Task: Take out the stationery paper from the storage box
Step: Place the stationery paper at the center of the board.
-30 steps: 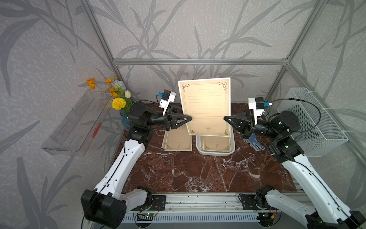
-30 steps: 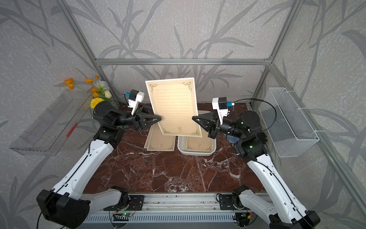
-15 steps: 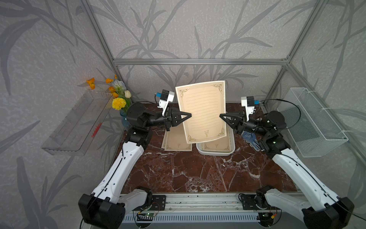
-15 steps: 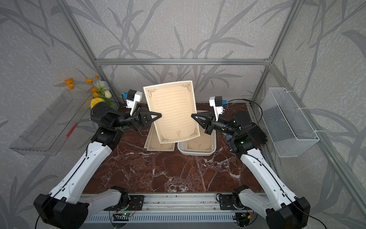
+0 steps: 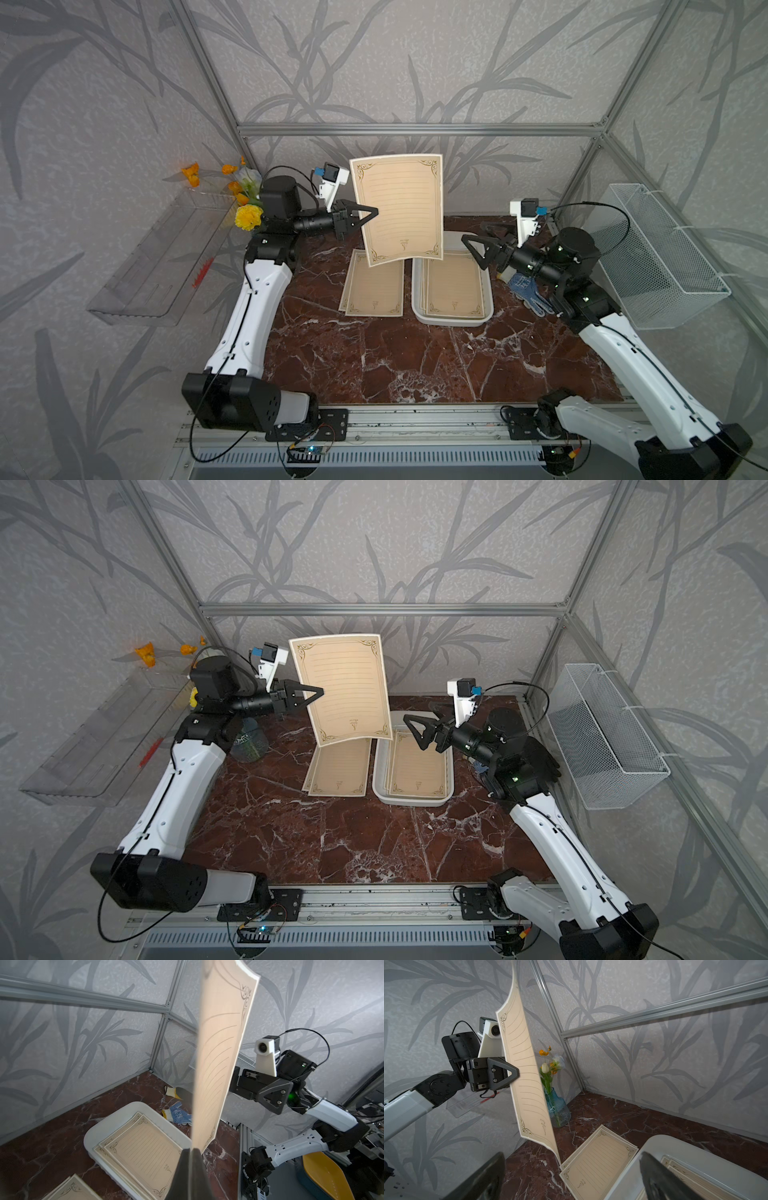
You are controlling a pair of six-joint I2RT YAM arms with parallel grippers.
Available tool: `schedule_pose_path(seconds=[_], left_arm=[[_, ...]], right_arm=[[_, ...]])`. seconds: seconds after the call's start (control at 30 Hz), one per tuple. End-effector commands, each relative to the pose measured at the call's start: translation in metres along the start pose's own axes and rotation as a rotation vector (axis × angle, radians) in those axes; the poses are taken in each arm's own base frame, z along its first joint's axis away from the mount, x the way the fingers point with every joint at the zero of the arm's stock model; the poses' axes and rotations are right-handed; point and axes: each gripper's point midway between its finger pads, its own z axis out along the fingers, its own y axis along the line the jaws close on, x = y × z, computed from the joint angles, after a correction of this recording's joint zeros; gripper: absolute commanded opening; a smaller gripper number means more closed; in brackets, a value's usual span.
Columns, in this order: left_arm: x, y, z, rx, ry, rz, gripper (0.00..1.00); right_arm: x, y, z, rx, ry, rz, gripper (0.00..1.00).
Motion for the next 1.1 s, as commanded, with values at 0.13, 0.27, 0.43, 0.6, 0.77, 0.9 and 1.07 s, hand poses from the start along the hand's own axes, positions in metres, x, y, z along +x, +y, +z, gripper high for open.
schedule_pose_path(seconds=[0.13,0.27,0.43,0.6,0.77,0.9,1.07], left_arm=[[0.082,0.052,0.000,-0.047,0.370,-0.208,0.00],[0.101,0.076,0.007,-0.029,0.452,-0.275,0.00],[0.128,0.105,0.019,0.033,0.501,-0.376,0.00],[0.147,0.116,0.027,0.133,0.503,-0.447,0.00],[0.158,0.130,0.028,0.139,0.495,-0.506,0.00],[0.159,0.142,0.024,0.126,0.463,-0.542,0.00],[0.175,0.172,0.018,0.062,0.454,-0.647,0.00]], right_arm=[[0.008,-0.024,-0.002,0.139,0.060,-0.010,0.99],[0.011,-0.027,-0.001,0.149,0.062,-0.012,0.99],[0.014,-0.034,0.004,0.168,0.079,0.000,0.99],[0.016,-0.038,0.006,0.186,0.093,0.011,0.99],[0.021,-0.043,0.006,0.206,0.104,0.024,0.99],[0.025,-0.049,0.006,0.234,0.117,0.037,0.99],[0.031,-0.059,0.006,0.281,0.138,0.053,0.99]])
